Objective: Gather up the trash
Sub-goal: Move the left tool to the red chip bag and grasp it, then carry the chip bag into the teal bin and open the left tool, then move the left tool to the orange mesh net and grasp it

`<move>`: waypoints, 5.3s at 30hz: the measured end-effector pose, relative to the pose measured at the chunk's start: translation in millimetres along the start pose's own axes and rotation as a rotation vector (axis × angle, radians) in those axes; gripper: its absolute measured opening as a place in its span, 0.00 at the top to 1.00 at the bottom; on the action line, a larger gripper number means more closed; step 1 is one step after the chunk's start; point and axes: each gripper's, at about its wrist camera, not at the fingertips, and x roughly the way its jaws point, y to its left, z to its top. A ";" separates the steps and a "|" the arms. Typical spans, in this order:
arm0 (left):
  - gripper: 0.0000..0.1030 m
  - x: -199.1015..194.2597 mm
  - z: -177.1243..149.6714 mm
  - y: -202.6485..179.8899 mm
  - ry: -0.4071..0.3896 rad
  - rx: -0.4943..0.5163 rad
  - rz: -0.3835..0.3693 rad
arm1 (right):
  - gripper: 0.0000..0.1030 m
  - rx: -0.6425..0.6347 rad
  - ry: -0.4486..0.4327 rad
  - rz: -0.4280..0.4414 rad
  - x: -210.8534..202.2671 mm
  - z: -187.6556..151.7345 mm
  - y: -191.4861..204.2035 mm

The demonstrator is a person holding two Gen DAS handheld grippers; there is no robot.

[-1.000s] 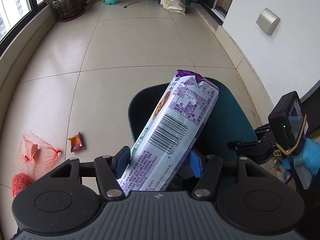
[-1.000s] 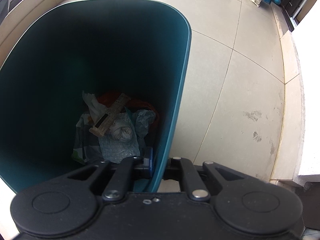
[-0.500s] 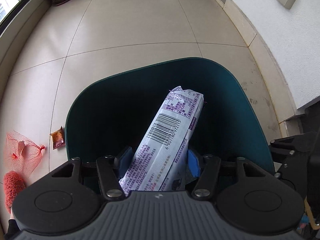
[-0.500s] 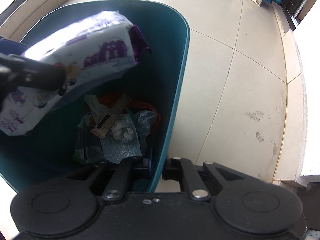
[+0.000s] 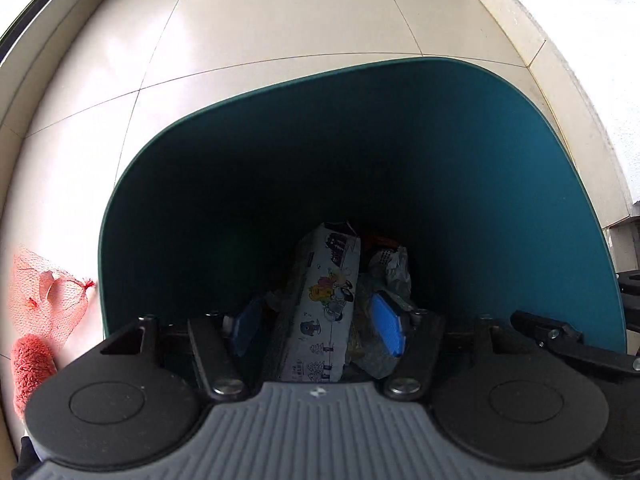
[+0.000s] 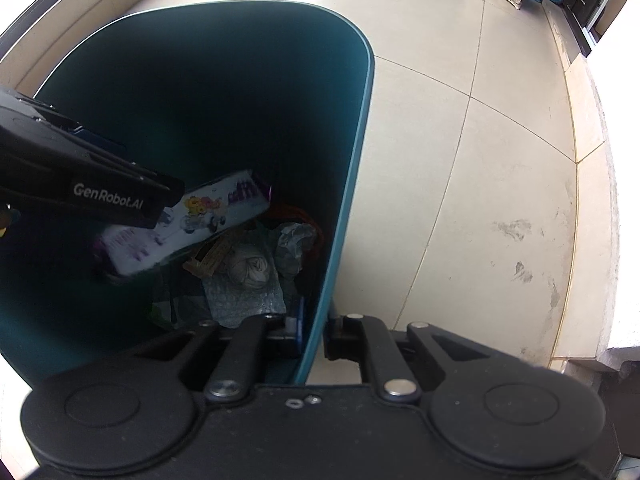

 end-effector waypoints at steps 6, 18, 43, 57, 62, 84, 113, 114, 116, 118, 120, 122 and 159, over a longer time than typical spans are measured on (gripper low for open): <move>0.37 -28.0 -11.4 10.4 -0.048 -0.026 -0.092 | 0.92 -0.002 0.001 -0.003 -0.2 0.9 0.1; 0.24 -103.5 -36.5 63.0 -0.219 -0.098 -0.200 | 0.92 -0.003 0.009 -0.011 4.5 0.8 5.9; 0.22 89.4 -22.4 279.5 0.010 -0.455 0.002 | 0.92 -0.078 0.031 -0.054 12.0 3.2 22.2; 0.23 216.8 -8.7 305.8 0.129 -0.491 0.045 | 0.92 -0.087 0.076 -0.051 26.2 8.4 21.0; 0.44 226.4 -7.5 305.7 0.137 -0.499 0.054 | 0.92 -0.083 0.084 -0.056 30.1 10.9 21.9; 0.60 56.3 -40.1 266.0 0.003 -0.472 0.054 | 0.93 -0.042 0.049 -0.064 25.4 9.6 18.6; 0.59 -104.9 -47.6 10.1 -0.152 0.014 -0.091 | 0.93 -0.030 0.015 -0.039 7.8 10.3 14.0; 0.59 -99.9 -44.8 2.9 -0.145 0.027 -0.088 | 0.92 -0.029 0.009 -0.034 5.0 9.2 12.5; 0.59 -84.6 -41.3 -5.8 -0.126 0.038 -0.069 | 0.92 -0.025 -0.003 -0.026 -1.0 6.8 10.8; 0.59 -67.8 -36.8 -10.5 -0.093 0.045 -0.064 | 0.91 -0.028 -0.019 -0.021 -7.5 4.1 10.8; 0.59 -49.0 -33.0 -14.4 -0.050 0.048 -0.051 | 0.91 -0.030 -0.029 -0.017 -12.0 3.0 10.0; 0.59 -33.9 -30.2 -16.6 -0.016 0.045 -0.050 | 0.91 -0.031 -0.036 -0.011 -14.9 1.6 8.4; 0.23 -91.2 -43.4 80.0 -0.185 -0.168 -0.130 | 0.91 -0.009 -0.031 -0.015 -12.5 1.7 8.3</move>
